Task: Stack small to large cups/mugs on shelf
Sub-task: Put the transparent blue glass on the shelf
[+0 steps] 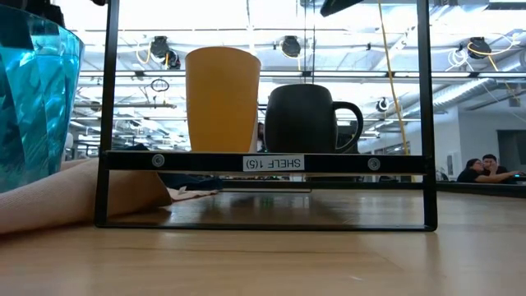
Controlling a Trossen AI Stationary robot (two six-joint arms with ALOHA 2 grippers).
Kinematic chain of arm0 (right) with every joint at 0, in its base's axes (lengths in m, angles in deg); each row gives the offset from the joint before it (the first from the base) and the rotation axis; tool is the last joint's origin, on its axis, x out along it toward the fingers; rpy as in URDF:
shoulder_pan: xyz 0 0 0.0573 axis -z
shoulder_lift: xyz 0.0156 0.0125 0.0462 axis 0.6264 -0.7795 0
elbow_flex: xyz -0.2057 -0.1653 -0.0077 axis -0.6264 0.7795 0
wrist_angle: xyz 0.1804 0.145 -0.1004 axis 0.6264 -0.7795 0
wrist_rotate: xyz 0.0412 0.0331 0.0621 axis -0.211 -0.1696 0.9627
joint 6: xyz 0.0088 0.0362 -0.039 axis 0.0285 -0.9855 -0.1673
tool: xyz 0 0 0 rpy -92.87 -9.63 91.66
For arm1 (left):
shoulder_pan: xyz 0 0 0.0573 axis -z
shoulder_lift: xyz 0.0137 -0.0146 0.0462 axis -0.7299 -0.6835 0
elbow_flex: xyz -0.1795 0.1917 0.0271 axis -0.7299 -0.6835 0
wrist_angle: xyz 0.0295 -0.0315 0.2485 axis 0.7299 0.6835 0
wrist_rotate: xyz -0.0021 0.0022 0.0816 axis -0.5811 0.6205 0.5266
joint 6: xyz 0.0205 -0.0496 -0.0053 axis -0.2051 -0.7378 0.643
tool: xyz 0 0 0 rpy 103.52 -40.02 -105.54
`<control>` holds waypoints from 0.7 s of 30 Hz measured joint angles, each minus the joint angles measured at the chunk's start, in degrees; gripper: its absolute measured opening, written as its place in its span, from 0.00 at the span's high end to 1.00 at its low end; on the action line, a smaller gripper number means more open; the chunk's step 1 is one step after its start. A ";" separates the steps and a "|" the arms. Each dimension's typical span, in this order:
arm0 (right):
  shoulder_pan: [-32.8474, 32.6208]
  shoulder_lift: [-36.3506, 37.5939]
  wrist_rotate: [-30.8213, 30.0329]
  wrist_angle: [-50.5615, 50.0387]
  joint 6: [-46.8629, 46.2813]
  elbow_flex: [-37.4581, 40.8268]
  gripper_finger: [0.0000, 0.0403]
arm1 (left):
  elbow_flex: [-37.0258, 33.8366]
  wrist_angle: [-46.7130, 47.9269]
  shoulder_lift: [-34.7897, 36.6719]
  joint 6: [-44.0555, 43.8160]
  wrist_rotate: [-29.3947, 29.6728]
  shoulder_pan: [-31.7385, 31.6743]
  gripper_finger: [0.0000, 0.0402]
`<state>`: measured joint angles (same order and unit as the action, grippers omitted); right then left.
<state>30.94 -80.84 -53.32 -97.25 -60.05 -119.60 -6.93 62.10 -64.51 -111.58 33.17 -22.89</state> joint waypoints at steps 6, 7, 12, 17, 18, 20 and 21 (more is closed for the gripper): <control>0.00 0.00 0.00 -1.28 0.53 0.00 0.77 | 0.24 0.13 -1.13 -2.65 -0.29 -0.02 0.63; -0.01 0.00 0.00 -1.44 0.53 0.00 0.77 | 0.24 0.14 -1.13 -3.12 -0.29 -0.02 0.63; 0.01 0.00 0.00 -1.79 0.56 0.00 0.77 | 0.22 1.86 -1.15 -3.53 -1.27 -0.02 0.63; 0.01 0.00 0.00 -1.79 1.36 0.00 0.77 | -0.22 6.42 -1.53 -5.18 -2.09 -0.02 0.63; 0.01 0.00 0.00 -1.77 1.36 0.00 0.77 | -0.20 6.04 -1.37 -5.51 -2.15 -0.10 0.63; 0.01 0.00 0.00 -1.77 1.36 -0.02 0.77 | -0.20 4.55 -1.29 -5.51 -2.18 -0.09 0.63; 0.01 0.00 0.00 -1.73 1.36 -0.02 0.77 | -0.20 3.30 -1.39 -5.41 -2.19 -0.09 0.63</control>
<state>30.95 -80.84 -53.32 -98.98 -58.70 -119.61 -7.12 65.40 -65.90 -116.99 30.98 -22.98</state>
